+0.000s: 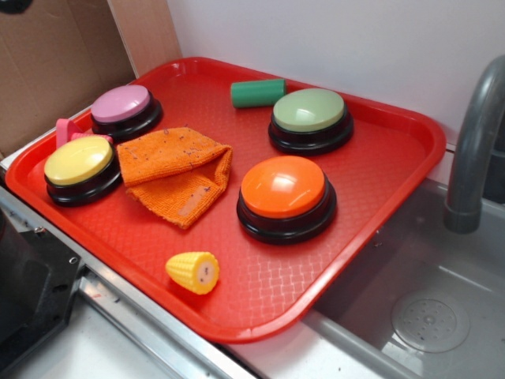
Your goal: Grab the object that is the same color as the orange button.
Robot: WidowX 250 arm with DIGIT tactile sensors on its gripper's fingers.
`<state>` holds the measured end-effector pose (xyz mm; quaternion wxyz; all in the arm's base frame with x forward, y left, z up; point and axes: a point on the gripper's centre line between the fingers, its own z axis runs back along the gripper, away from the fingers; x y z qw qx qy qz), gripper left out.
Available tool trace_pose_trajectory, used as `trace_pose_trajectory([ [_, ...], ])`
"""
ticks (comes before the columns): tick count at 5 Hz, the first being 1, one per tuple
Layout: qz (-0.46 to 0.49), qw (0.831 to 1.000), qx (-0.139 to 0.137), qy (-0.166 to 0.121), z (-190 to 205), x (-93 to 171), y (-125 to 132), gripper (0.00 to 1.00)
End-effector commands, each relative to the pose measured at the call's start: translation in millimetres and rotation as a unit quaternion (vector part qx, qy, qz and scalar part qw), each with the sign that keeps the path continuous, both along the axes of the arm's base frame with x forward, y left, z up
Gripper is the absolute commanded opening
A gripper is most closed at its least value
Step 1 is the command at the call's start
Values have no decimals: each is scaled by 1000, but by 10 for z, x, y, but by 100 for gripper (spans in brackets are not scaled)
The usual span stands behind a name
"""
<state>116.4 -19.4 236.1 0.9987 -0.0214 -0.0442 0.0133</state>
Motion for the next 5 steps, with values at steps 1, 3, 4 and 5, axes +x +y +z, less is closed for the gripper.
trace_pose_trajectory([
  [1, 0, 1000, 0, 0, 0, 0, 0, 100],
  [3, -38, 999, 18, -11, -483, 305, -75, 100],
  [4, -44, 998, 25, -24, -759, 430, -88, 100],
  [5, -65, 997, 26, -15, -1075, 587, -92, 100],
])
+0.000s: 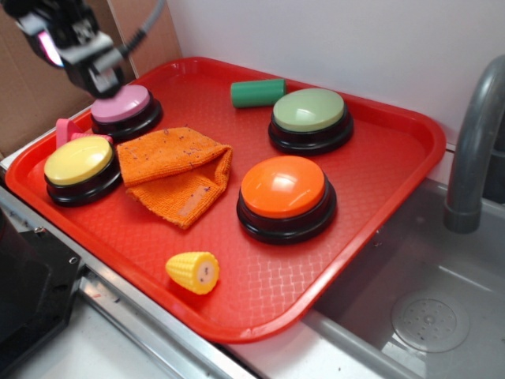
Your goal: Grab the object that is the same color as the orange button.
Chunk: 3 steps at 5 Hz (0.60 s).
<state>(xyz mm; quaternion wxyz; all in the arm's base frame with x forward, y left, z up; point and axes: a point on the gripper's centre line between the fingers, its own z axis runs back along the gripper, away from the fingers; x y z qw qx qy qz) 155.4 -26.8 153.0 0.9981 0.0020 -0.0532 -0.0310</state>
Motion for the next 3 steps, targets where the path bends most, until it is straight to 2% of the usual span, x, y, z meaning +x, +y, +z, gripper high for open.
trace_pose_trajectory([
  [1, -32, 999, 15, 2, -533, 329, 38, 100],
  [2, -27, 999, 19, 1, -780, 439, 93, 100],
  [3, -43, 999, 25, 13, -1028, 533, 170, 100],
])
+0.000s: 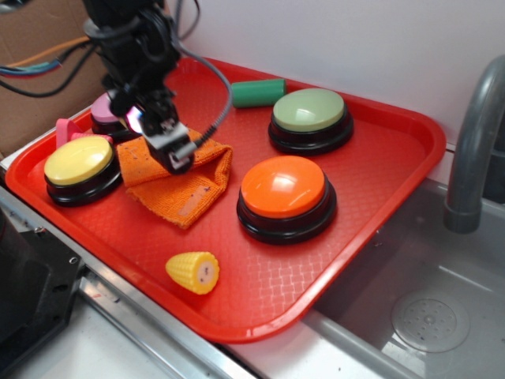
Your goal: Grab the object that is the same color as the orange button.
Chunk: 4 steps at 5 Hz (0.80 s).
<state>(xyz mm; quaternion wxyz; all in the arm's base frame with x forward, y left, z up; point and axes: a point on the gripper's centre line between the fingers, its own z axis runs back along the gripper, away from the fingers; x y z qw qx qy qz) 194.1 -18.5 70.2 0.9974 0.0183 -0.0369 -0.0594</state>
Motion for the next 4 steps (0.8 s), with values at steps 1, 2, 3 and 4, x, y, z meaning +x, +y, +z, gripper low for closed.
trace_pose_trajectory([
  [1, -16, 1000, 11, 5, -295, 165, 134, 100],
  [2, -9, 999, 21, 26, -419, 173, 205, 43],
  [3, -10, 999, 18, 41, -486, 158, 243, 0],
  [4, -3, 999, 18, 47, -527, 145, 260, 0],
])
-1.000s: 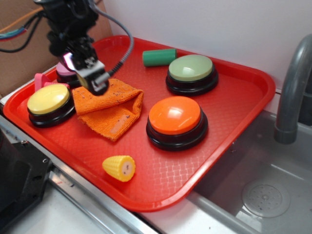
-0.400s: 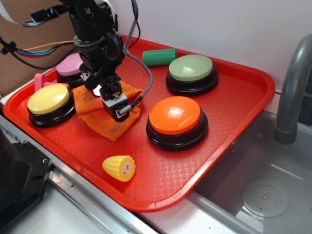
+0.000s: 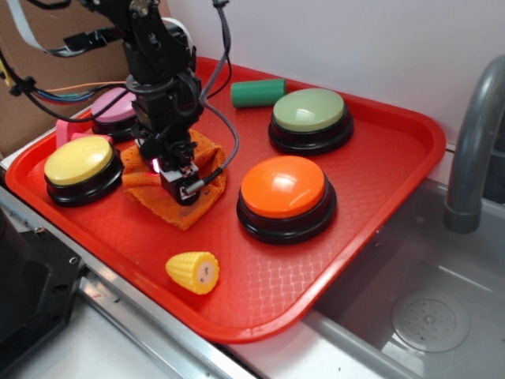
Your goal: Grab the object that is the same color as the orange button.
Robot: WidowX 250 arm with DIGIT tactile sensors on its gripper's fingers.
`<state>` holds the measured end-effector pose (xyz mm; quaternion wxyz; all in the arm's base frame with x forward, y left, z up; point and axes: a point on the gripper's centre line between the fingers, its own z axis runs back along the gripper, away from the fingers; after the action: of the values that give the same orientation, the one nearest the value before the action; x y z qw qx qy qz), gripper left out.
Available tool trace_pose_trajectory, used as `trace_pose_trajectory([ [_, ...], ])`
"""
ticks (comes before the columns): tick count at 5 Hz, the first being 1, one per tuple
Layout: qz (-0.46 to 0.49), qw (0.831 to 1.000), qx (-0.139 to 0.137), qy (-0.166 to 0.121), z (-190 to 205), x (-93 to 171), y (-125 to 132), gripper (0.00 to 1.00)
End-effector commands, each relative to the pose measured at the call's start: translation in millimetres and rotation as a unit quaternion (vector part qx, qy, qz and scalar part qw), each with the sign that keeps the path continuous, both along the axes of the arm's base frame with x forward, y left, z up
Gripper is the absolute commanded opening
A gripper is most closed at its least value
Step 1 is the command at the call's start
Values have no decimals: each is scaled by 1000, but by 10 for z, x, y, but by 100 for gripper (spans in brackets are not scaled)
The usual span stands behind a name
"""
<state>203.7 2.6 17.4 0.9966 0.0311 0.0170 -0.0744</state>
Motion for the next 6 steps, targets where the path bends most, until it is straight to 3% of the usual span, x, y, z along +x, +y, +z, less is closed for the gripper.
trace_pose_trajectory([
  [1, 17, 1000, 4, -11, 47, 46, 57, 0],
  [2, 31, 999, 8, -17, 129, 29, 72, 0],
  [3, 53, 999, -3, -3, 234, 19, 115, 0],
  [4, 70, 996, -45, 12, 486, 35, 118, 0],
  [5, 91, 994, -54, 6, 904, 101, 87, 0],
  [6, 94, 994, -42, -29, 1404, 199, 57, 0],
])
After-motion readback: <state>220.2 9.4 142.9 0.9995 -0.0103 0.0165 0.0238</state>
